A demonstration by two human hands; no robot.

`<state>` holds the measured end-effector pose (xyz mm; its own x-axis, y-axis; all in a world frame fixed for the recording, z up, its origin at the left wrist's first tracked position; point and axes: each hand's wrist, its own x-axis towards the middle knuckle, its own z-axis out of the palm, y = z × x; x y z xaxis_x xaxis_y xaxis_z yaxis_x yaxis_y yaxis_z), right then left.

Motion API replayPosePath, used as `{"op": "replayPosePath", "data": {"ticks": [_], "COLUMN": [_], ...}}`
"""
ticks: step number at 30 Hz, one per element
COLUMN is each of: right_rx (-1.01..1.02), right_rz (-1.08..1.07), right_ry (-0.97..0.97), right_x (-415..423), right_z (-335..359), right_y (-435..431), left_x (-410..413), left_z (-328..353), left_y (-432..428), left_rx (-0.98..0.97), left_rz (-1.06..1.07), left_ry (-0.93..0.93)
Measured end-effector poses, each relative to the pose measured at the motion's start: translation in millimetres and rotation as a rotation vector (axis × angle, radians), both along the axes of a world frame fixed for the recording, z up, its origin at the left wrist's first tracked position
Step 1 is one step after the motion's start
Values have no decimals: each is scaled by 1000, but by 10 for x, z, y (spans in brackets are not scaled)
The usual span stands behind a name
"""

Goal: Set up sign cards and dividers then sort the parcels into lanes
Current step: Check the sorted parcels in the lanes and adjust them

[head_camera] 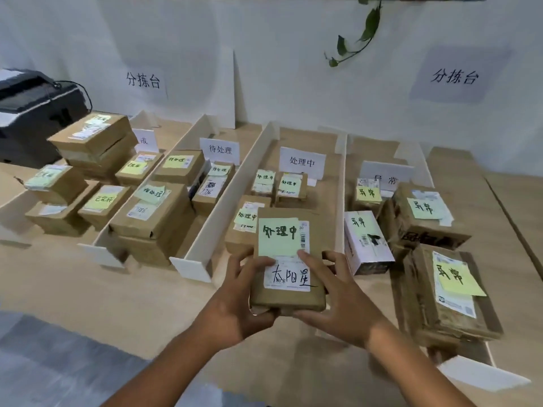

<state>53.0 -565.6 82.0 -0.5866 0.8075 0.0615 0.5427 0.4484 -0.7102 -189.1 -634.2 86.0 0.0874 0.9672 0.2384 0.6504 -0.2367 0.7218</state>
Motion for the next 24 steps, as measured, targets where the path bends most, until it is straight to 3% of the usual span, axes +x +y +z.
{"op": "replayPosePath", "data": {"ticks": [10,16,24], "right_rx": [-264,-355,-328], "right_rz": [-176,-281,-354], "right_ry": [-31,-150,-251], "right_x": [-317,-571,-903], "right_z": [-769,-1222,-1555], "right_y": [1094,1618,1958], "left_x": [-242,-248,-309], "left_z": [-764,-1323,-1693], "left_y": [1442,2023,2332], "left_rx": [-243,-325,-367], "left_rz": [-92,-61,-58], "left_ry": [2,13,2]}}
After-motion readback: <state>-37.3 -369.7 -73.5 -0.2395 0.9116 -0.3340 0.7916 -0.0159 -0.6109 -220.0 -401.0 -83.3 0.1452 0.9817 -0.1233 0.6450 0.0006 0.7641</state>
